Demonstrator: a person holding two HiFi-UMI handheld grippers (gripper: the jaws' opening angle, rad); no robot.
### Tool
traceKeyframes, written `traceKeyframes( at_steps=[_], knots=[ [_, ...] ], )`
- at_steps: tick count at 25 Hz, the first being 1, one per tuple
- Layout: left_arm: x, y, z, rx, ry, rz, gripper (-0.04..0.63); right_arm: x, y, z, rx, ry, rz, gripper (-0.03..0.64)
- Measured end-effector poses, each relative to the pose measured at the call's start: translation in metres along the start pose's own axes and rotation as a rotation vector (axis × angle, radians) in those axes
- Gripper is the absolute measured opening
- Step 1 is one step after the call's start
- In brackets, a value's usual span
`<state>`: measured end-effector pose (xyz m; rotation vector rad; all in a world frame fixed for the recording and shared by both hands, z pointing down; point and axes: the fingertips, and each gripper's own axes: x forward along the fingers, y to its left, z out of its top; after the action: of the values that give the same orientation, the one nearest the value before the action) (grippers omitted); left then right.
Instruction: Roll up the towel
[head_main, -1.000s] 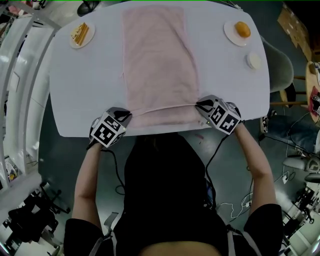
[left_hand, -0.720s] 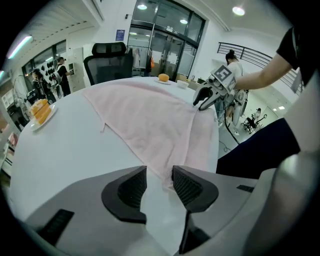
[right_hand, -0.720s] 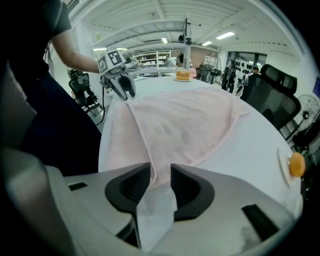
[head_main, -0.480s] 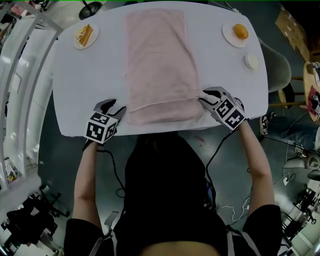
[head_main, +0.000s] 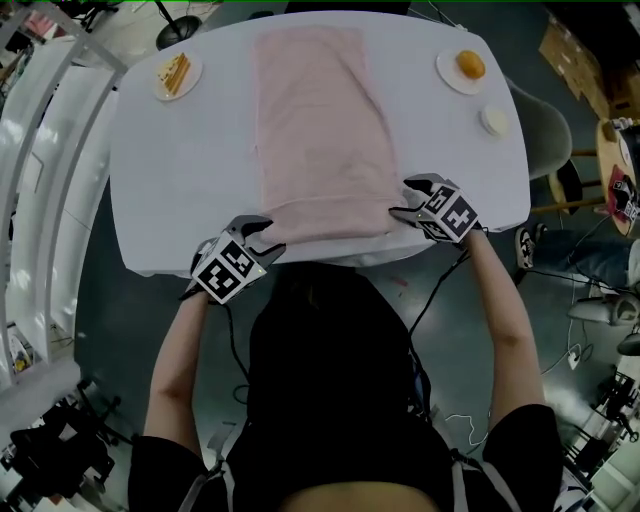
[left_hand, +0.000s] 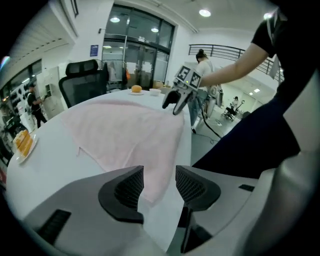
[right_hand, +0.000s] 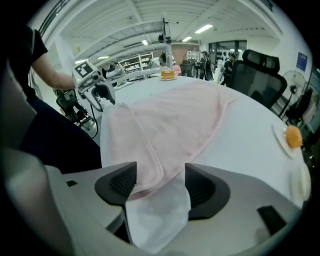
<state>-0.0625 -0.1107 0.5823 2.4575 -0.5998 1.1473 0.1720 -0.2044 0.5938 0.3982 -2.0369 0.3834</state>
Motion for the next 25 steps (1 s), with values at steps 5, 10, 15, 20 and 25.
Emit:
traceKeyframes(
  at_steps=[5,10,15,20,25],
  knots=[
    [0.005,-0.011,-0.011,0.043,0.043,-0.019,0.206,-0.02,-0.002,-0.002,0.018,-0.053,-0.037,0.314],
    [-0.002,-0.007,-0.024,0.101,0.082,0.014,0.206,-0.047,0.008,-0.006,-0.098,-0.067,-0.114,0.314],
    [-0.005,-0.012,-0.027,0.216,0.107,0.038,0.206,-0.062,0.045,-0.009,-0.372,-0.04,-0.176,0.314],
    [-0.001,-0.016,-0.029,0.308,0.136,0.068,0.206,-0.044,0.082,-0.02,-0.617,0.012,-0.199,0.31],
    [0.008,-0.015,-0.027,0.336,0.152,0.076,0.206,-0.018,0.091,-0.035,-0.714,0.078,-0.162,0.273]
  ],
)
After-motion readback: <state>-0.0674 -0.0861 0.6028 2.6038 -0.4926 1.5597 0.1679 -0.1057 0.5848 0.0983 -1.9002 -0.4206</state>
